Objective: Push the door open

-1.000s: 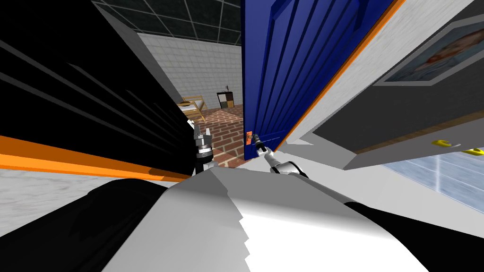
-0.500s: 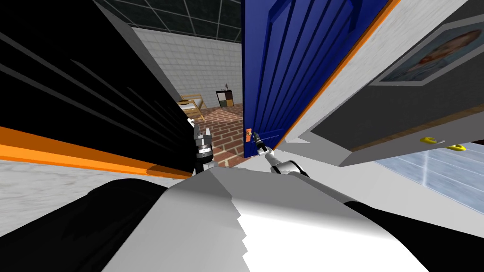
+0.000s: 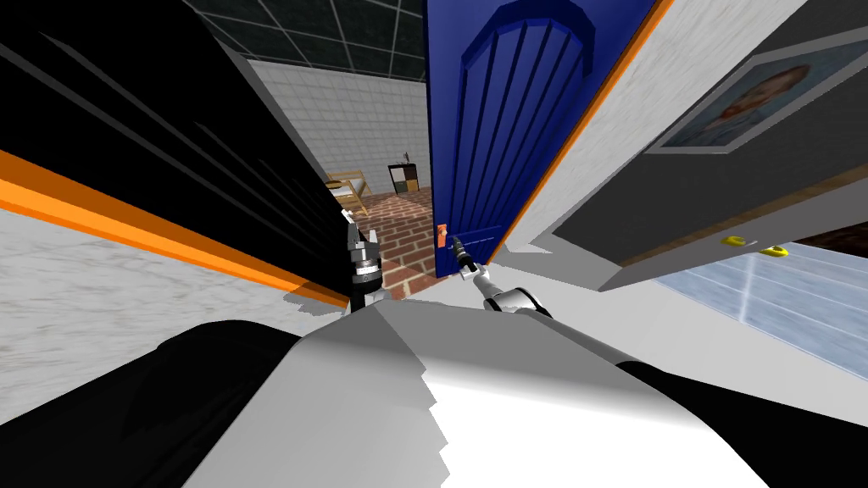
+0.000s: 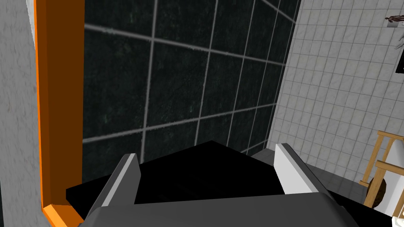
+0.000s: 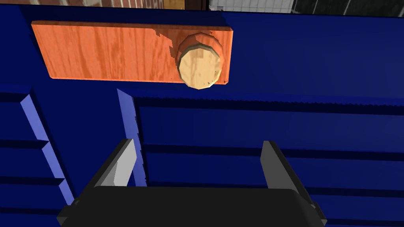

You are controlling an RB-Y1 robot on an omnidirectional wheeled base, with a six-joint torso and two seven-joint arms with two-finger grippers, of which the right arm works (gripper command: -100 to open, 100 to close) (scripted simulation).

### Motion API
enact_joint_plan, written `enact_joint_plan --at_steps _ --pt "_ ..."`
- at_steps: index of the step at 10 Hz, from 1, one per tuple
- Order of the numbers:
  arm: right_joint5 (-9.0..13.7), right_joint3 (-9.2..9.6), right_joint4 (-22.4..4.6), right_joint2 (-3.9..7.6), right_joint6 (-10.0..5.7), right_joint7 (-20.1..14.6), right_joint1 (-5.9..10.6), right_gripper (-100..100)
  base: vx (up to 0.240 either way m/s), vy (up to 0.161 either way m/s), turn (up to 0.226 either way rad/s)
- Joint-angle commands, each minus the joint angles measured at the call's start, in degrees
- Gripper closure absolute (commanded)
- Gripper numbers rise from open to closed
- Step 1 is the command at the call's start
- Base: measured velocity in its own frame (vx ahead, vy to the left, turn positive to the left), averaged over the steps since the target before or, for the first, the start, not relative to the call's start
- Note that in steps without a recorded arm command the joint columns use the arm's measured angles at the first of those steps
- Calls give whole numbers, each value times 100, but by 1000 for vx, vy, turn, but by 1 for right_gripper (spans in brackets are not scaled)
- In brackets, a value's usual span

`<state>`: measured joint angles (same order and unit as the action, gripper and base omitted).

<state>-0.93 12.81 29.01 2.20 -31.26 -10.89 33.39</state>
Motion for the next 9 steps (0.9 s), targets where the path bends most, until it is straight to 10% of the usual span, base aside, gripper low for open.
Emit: enact_joint_plan --at_steps 1,9 --pt "-6 34 8 -65 6 -36 4 -100 -211 -59 3" --pt "23 -67 0 31 -45 68 -23 -100 130 68 19"
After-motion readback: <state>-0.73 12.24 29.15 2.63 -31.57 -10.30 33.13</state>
